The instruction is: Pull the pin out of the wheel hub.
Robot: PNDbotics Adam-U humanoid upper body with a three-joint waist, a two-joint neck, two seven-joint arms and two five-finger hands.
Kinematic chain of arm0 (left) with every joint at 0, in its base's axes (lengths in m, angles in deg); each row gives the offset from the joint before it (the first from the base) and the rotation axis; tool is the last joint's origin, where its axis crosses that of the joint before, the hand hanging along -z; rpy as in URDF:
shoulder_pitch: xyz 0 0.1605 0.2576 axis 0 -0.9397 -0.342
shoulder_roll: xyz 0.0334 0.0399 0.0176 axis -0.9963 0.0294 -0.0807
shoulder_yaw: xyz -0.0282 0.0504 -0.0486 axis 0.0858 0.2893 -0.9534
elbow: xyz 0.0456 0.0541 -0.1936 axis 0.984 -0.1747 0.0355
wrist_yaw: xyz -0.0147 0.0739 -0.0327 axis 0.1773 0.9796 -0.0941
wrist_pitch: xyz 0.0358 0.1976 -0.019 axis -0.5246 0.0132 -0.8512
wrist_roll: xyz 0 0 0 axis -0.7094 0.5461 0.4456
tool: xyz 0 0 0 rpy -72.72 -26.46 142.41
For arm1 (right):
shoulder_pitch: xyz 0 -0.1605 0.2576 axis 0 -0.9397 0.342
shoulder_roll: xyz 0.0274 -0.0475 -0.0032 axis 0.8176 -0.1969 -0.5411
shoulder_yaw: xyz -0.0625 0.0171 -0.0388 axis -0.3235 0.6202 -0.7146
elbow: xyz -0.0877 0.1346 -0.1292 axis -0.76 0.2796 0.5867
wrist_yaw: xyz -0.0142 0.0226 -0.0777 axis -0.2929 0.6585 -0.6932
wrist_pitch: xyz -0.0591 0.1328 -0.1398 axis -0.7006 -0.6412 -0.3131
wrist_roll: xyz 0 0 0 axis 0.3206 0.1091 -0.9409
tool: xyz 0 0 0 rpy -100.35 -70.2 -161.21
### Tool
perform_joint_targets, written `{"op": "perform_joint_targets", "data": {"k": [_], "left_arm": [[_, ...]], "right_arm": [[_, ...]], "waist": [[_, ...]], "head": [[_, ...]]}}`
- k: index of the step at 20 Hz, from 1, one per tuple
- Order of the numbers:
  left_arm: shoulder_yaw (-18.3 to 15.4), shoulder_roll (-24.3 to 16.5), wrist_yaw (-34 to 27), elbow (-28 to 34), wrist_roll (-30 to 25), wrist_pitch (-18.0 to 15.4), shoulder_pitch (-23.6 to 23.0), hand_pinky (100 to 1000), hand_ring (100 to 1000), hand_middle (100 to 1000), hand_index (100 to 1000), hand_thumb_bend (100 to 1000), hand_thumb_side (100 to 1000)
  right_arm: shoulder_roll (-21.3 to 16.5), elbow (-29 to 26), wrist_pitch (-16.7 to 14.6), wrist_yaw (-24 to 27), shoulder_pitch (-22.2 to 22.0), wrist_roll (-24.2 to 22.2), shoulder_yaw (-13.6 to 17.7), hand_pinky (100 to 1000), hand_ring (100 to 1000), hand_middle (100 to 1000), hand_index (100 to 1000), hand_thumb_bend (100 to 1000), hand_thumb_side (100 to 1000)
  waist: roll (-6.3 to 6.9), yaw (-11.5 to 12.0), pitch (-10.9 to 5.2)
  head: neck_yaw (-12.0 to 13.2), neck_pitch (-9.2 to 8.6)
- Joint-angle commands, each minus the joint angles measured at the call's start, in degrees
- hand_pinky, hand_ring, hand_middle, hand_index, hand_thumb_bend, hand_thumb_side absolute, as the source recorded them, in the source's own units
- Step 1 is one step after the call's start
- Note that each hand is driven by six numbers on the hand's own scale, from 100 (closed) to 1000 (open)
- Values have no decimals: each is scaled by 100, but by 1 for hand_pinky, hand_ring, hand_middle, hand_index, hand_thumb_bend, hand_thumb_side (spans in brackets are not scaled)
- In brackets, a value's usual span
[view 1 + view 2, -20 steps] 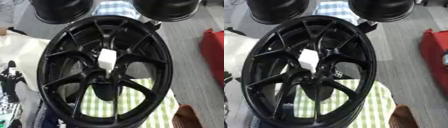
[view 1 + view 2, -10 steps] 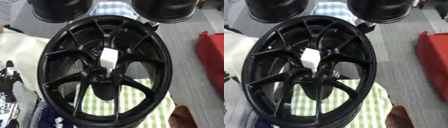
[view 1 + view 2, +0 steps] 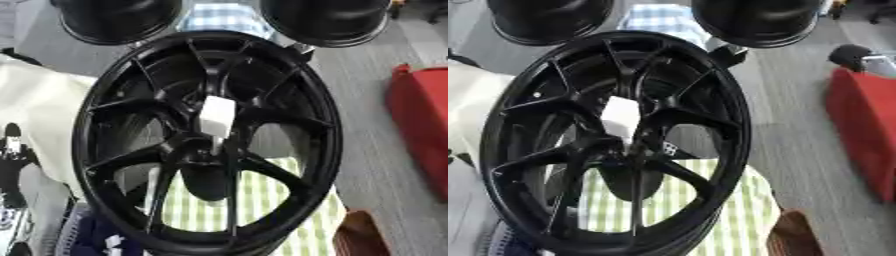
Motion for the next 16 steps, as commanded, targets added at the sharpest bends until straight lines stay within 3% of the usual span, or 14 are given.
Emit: {"op": "perform_joint_targets", "data": {"k": [1, 5, 6, 7, 10, 16], "left_arm": [[41, -222, 79, 63, -72, 17, 71, 691, 622, 522, 725, 474, 596], [35, -277, 96, 57, -79, 24, -1, 691, 622, 522, 725, 473, 597], [34, -289, 97, 54, -80, 24, -23, 691, 623, 522, 725, 472, 597], [31, -299, 97, 50, -78, 23, -45, 691, 623, 522, 725, 472, 598], [23, -328, 96, 40, -74, 21, -105, 691, 623, 522, 726, 471, 599], [0, -354, 93, 11, -55, 16, -149, 692, 624, 523, 726, 470, 600]], "right_arm": [[-294, -219, -243, -28, 378, -259, -314, 817, 752, 689, 759, 489, 335], [206, -103, -527, -205, 954, -614, -891, 814, 753, 693, 759, 479, 337], [356, 5, -563, -251, 1107, -708, -1044, 814, 753, 694, 759, 425, 355], [506, 126, -587, -281, 1257, -800, -1194, 813, 753, 695, 760, 474, 336], [954, 523, -587, -300, 1707, -1077, -1600, 812, 754, 699, 760, 473, 331], [1897, 1313, -534, -146, 2648, -1657, -1825, 809, 755, 704, 761, 464, 335]], "waist": [[-28, -8, -135], [-54, -64, -175], [-58, -77, -189], [-62, -90, -204], [-71, -137, -250], [-89, -234, -315]], "head": [[-182, -77], [-180, -43], [-186, -29], [-193, -9], [-228, 59], [-238, 117]]}}
